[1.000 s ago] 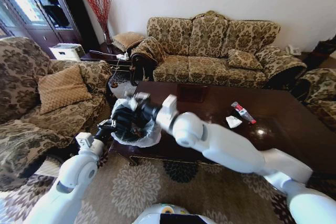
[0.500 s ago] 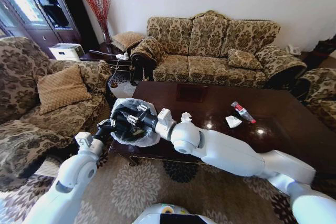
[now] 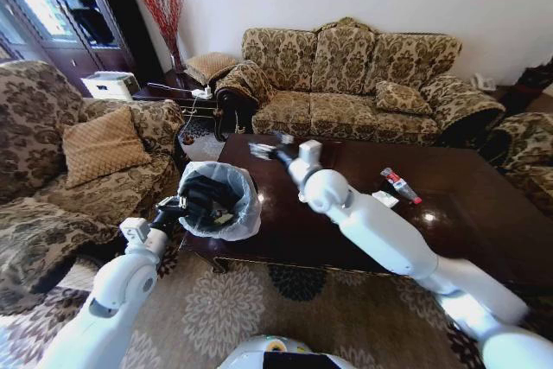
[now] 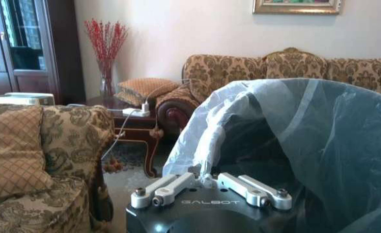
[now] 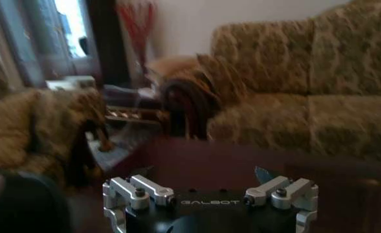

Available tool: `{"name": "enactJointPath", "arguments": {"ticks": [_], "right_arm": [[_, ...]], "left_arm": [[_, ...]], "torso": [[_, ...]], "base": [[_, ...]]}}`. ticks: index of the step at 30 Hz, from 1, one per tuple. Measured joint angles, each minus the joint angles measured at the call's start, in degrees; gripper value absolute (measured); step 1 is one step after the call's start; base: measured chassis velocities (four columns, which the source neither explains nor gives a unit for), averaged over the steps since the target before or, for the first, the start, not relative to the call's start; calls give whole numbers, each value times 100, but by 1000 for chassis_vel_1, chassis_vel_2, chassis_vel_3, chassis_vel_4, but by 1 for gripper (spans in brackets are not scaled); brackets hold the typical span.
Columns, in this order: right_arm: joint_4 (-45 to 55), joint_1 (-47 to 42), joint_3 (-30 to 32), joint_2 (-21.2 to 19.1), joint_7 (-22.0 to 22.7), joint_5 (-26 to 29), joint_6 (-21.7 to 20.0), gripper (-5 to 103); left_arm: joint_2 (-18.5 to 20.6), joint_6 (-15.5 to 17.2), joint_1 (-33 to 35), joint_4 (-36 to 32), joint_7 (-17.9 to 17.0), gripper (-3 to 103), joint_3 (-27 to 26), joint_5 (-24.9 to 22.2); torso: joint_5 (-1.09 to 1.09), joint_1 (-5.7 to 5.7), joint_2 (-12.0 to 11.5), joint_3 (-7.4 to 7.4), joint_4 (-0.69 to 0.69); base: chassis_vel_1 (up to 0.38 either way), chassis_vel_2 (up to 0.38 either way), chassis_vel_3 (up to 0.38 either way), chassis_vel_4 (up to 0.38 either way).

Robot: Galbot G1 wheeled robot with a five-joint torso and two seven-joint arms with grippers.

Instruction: Move to the front of the table and place the trash on the table into the trash bin.

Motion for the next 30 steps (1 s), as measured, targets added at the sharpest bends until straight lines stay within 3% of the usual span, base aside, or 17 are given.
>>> {"name": "enactJointPath", "arguments": {"ticks": [8, 16, 20, 22, 29, 30], "right_arm": [[-1928, -563, 350, 578, -620, -1054, 502, 100], [-2674, -583, 514, 896, -981, -1386, 653, 98], [-2769, -652, 540, 913, -1154, -1455, 684, 79], [-2759, -669, 545, 907, -1179, -1458, 683, 79], [-2726, -701, 571, 890, -1139, -1438, 632, 46], [-2726, -701, 571, 890, -1139, -1438, 632, 46]], "left_arm": [[10, -12, 60, -48, 6, 1, 1, 8], [19, -14, 63, -48, 14, 1, 23, 7], [3, -28, 62, -43, 31, 1, 30, 7], [2, -35, 60, -40, 36, 1, 31, 7], [-25, -41, 52, -23, 59, 1, 48, 11], [-25, -41, 52, -23, 59, 1, 48, 11]], "torso": [[-3, -1, 0, 0, 2], [-4, -1, 0, -1, 3], [-3, -2, 1, -2, 1], [-3, -2, 1, -3, 2], [-5, -3, 1, -3, 0], [-5, -3, 1, -3, 0]], "base": [[0, 0, 0, 0], [0, 0, 0, 0], [0, 0, 0, 0], [0, 0, 0, 0], [0, 0, 0, 0], [0, 0, 0, 0]]}}
